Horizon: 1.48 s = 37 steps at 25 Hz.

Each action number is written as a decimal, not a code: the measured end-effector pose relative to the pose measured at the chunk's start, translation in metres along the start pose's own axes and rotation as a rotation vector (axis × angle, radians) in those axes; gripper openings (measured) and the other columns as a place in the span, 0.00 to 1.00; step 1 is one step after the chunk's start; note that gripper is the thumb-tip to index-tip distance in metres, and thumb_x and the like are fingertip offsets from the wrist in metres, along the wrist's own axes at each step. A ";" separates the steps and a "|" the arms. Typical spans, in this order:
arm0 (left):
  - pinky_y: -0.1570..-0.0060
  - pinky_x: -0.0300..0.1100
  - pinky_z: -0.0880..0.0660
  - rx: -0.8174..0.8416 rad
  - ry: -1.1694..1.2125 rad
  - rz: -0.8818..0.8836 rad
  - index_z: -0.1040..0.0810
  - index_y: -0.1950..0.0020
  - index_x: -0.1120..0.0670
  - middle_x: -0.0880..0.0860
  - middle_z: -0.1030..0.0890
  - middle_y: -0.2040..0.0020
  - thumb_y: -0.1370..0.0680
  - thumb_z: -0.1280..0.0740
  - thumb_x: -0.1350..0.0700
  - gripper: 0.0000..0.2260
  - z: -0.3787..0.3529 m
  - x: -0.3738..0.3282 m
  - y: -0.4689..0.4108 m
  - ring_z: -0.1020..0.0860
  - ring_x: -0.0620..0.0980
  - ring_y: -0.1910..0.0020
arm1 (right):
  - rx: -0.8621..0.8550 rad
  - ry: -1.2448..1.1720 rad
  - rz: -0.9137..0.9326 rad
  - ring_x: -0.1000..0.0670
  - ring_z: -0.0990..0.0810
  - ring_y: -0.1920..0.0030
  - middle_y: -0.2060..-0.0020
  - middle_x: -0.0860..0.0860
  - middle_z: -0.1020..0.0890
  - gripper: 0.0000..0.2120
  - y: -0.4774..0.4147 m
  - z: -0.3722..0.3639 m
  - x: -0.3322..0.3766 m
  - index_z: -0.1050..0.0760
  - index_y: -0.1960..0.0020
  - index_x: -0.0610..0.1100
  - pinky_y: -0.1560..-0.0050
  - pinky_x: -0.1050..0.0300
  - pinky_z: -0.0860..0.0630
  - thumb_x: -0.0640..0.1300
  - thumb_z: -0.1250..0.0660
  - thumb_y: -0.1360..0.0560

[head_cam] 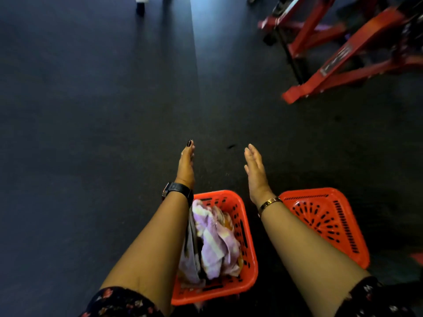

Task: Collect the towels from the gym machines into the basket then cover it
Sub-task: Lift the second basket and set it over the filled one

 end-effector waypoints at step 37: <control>0.36 0.42 0.42 0.209 -0.214 0.064 0.37 0.26 0.53 0.51 0.35 0.27 0.20 0.45 0.47 0.23 -0.351 0.070 0.218 0.37 0.49 0.28 | -0.150 0.143 -0.026 0.50 0.38 0.26 0.26 0.49 0.36 0.27 0.116 0.403 0.148 0.41 0.24 0.48 0.31 0.55 0.41 0.55 0.43 0.20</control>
Point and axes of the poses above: each hand's wrist, its own y-axis away from the middle knuckle, its own z-axis out of the back of the hand, x = y × z, the point moved 6 cm from there along -y, towards the middle knuckle
